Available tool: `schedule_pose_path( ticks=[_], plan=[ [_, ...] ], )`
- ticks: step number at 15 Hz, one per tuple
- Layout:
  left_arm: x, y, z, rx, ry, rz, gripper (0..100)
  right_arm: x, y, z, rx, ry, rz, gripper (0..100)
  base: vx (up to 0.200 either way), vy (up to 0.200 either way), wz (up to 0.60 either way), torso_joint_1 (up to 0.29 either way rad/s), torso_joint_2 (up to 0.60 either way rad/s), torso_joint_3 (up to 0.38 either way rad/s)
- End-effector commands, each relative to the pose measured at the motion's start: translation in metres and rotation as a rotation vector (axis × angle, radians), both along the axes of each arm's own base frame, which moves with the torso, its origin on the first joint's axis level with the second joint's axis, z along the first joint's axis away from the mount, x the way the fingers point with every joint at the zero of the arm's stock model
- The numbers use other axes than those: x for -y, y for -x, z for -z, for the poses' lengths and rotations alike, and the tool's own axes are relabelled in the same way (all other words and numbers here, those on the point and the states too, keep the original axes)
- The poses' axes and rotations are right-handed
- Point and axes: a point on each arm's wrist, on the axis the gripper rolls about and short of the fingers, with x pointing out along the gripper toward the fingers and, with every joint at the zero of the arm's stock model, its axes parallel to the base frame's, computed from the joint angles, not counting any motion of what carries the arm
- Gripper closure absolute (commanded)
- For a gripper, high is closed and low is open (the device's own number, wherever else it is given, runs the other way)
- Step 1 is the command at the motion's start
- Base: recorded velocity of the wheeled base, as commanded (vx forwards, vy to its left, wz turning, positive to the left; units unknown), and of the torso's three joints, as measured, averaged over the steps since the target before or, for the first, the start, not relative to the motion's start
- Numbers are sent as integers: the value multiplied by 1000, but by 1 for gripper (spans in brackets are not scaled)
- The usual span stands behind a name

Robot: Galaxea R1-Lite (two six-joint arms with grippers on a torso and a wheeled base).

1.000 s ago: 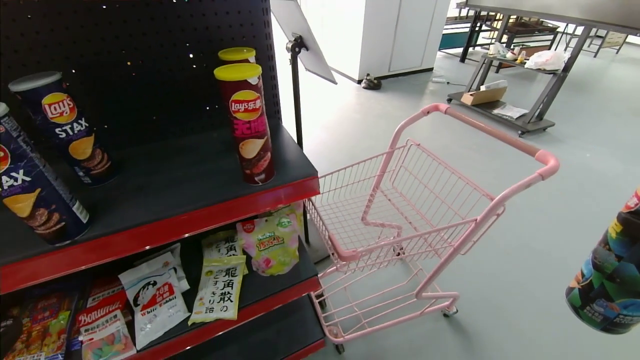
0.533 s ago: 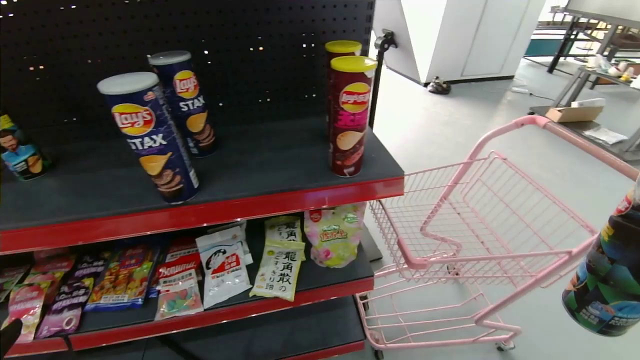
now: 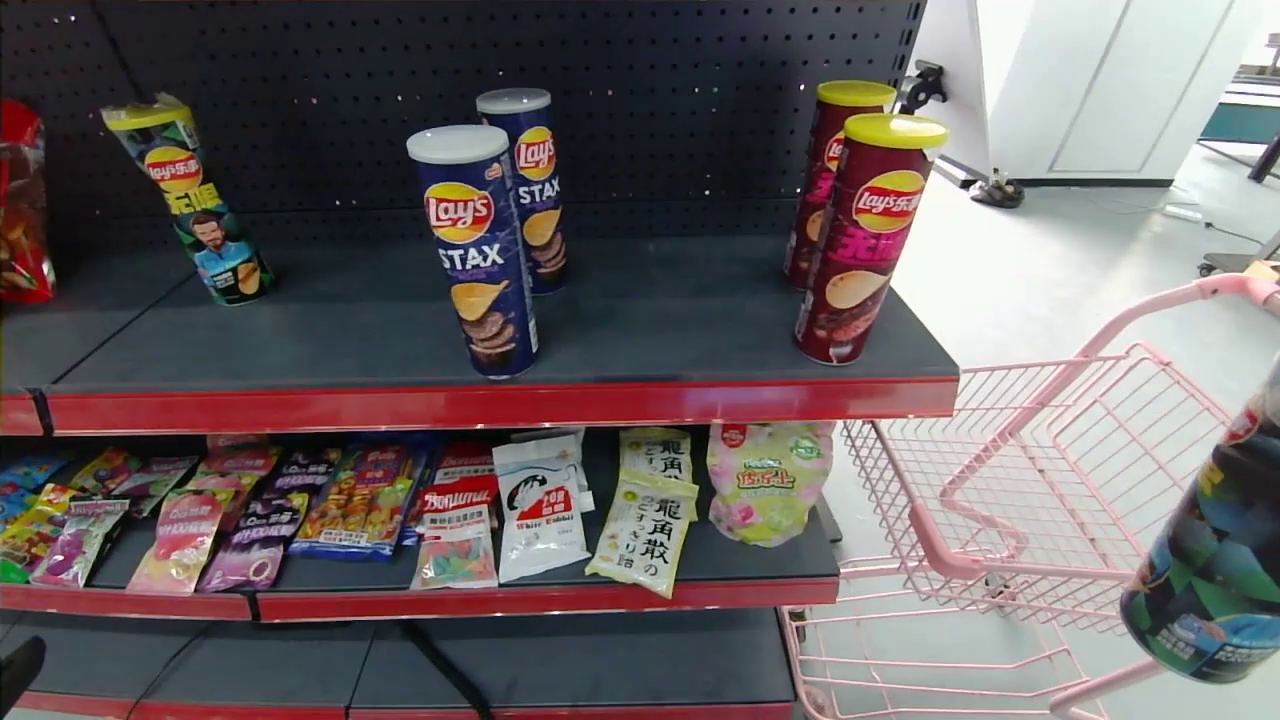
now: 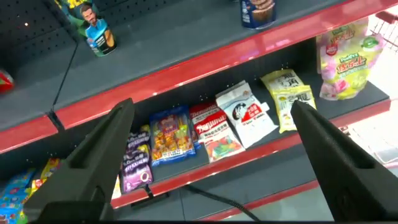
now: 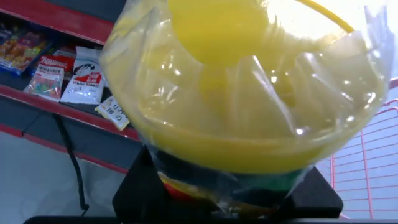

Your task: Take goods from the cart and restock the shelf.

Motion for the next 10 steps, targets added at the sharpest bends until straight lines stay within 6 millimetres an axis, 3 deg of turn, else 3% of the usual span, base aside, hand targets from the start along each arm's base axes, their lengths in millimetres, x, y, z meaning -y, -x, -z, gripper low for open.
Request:
schedule_pose_path(
  ticks=[1, 6, 10],
  plan=[
    [0, 0, 0, -1, 0, 0, 0, 0, 1, 0, 4, -1, 1, 100, 0, 0, 0, 0, 0, 0],
    [0, 0, 0, 1, 0, 1, 0, 1, 2, 0, 6, 0, 1, 100, 0, 0, 0, 0, 0, 0],
    [0, 1, 0, 2, 1, 3, 0, -3, 0, -5, 15, -7, -79, 100, 0, 200, 0, 1, 4, 4]
  ],
)
